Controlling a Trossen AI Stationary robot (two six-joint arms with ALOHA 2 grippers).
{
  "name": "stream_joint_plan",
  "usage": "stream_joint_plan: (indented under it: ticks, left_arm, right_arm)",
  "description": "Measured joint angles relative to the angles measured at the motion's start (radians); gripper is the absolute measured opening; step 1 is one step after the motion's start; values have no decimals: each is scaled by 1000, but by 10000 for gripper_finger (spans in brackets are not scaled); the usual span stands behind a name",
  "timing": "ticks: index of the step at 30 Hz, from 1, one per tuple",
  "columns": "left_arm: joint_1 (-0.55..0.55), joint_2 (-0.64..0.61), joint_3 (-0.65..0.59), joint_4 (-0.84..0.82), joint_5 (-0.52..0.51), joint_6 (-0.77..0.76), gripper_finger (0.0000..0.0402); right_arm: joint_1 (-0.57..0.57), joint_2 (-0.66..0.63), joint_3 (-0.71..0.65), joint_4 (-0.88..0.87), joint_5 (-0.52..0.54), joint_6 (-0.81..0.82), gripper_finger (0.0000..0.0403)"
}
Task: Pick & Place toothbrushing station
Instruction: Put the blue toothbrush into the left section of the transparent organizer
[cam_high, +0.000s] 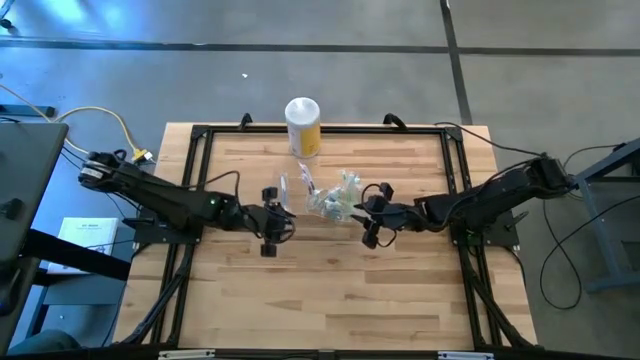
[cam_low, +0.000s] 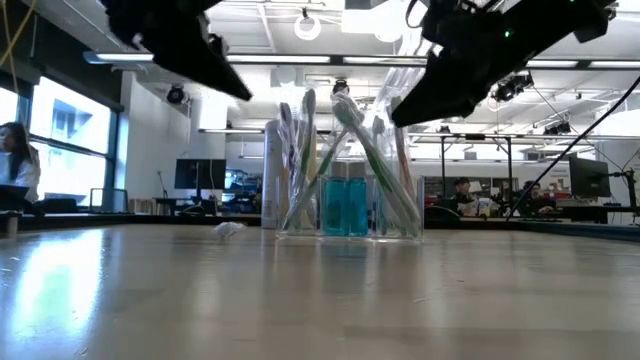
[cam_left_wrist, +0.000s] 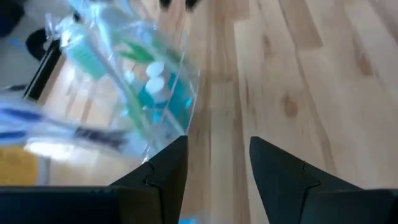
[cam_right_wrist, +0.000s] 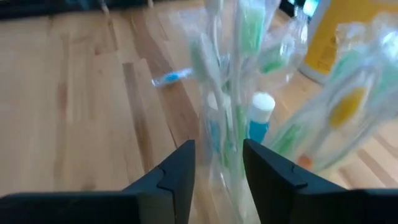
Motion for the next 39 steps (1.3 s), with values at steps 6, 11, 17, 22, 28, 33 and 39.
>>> stream_joint_plan:
  ticks: [6, 11, 17, 22, 28, 33, 39]
  left_arm:
    - [88, -10, 92, -296, 10, -37, 165]
    - [148, 6, 94, -361, 14, -51, 165]
    - [181, 10, 95, -367, 13, 5, 165]
    - [189, 44, 95, -377, 30, 165, 167]
    - [189, 100, 95, -368, 43, 209, 209]
    - [189, 151, 95, -374, 69, 316, 263]
    - [200, 222, 95, -409, 88, 593, 280]
  right_arm:
    - [24, -70, 2, -46, -84, 38, 111]
    - [52, -66, 1, -76, -242, 79, 116]
    - [104, -45, 1, -80, -292, 79, 137]
    - [130, -37, 0, -77, -286, 79, 141]
    - [136, -26, 1, -76, -285, 82, 134]
    - [137, -24, 1, -76, -263, 82, 133]
    - [137, -24, 0, -77, -262, 82, 133]
